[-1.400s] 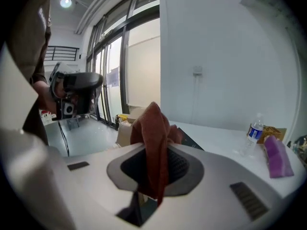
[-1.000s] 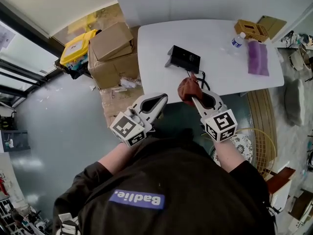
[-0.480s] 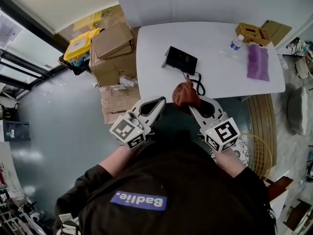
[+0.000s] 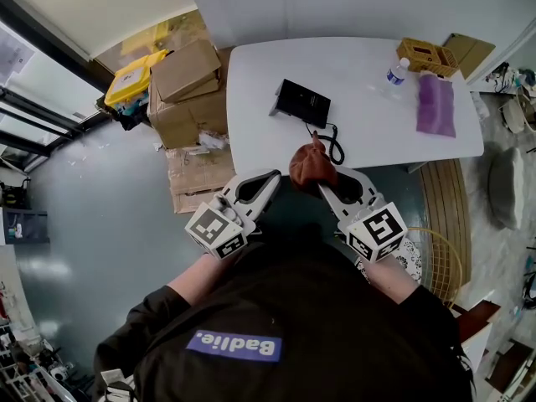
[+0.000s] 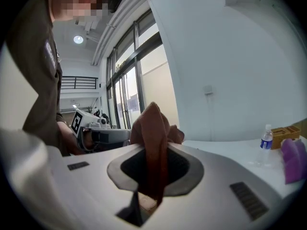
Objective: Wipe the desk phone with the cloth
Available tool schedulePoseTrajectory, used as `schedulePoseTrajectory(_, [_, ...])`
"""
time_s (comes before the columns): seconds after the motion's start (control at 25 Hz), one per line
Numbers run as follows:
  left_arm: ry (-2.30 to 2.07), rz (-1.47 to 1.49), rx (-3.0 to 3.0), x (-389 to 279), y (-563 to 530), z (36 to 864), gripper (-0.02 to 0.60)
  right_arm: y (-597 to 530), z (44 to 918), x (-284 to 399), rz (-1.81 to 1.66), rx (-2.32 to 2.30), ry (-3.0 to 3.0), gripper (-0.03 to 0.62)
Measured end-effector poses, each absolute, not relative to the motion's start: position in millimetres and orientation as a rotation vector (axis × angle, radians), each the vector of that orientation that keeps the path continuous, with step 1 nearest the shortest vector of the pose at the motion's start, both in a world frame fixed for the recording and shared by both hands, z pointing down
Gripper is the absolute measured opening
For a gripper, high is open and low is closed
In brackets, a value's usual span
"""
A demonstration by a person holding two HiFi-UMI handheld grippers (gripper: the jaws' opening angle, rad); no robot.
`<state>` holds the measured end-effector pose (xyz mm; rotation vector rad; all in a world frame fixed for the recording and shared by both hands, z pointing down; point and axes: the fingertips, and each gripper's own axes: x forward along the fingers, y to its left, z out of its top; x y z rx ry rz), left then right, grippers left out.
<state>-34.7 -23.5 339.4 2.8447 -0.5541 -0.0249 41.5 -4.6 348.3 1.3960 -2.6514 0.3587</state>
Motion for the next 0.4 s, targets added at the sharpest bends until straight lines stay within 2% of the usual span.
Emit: schedulePoseTrajectory(0.4, [-0.553, -0.03, 2.842, -31.6, -22.6, 339.5, 0.008, -3.7, 346.9, 44.4, 0.362, 1.386, -2.654, 0.058])
